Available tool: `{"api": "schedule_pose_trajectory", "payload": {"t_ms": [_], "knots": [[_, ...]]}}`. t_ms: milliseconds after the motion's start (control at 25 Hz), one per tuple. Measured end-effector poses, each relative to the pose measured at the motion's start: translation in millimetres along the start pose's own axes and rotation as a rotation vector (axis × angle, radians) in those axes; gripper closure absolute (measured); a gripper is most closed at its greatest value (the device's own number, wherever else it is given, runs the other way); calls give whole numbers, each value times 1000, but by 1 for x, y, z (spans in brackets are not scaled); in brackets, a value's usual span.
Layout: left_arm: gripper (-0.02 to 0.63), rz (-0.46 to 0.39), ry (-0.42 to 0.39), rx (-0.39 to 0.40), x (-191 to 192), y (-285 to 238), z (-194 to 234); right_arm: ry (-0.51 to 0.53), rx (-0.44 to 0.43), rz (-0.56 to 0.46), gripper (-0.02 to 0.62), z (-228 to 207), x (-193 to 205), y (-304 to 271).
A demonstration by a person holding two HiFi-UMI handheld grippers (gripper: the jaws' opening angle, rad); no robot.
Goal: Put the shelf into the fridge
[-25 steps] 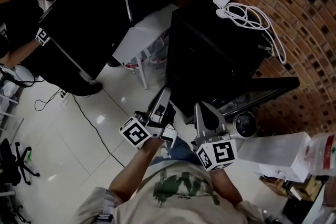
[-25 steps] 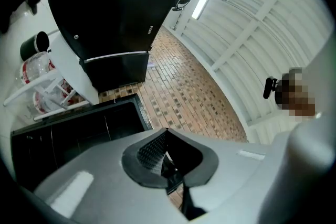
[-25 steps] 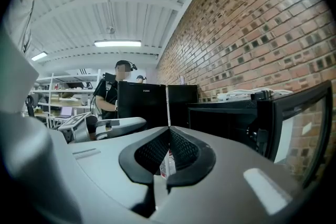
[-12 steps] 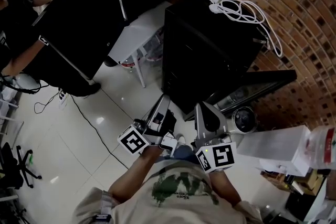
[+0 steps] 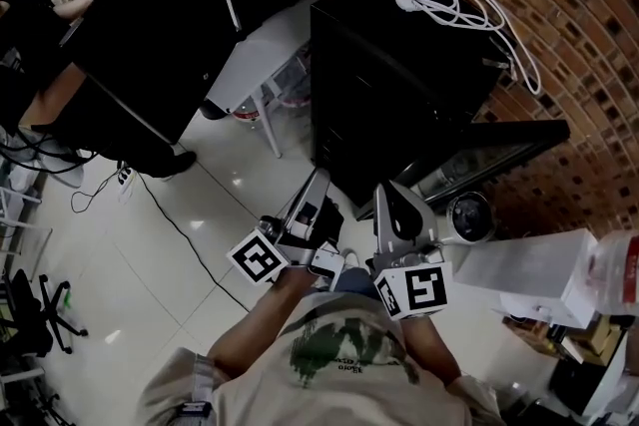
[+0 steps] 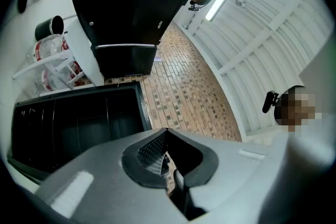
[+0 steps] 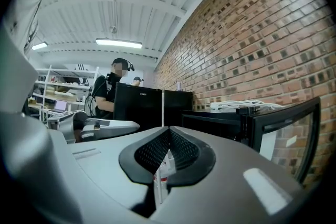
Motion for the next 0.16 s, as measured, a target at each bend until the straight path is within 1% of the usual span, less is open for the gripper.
{"api": "schedule_pose_trajectory", "payload": {"t_ms": [160], "knots": [[606,5,10,11,3,-3,-1,2,4,-7,595,-2,0,1]]}}
Point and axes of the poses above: the fingertips, and each gripper's own axes: y backward along the fingers, z to its left, x out of its underside, the point moved 4 cm from there along y, backward along the fingers, and after that the axes turned 12 degrees about z, right-handed, at the moved point
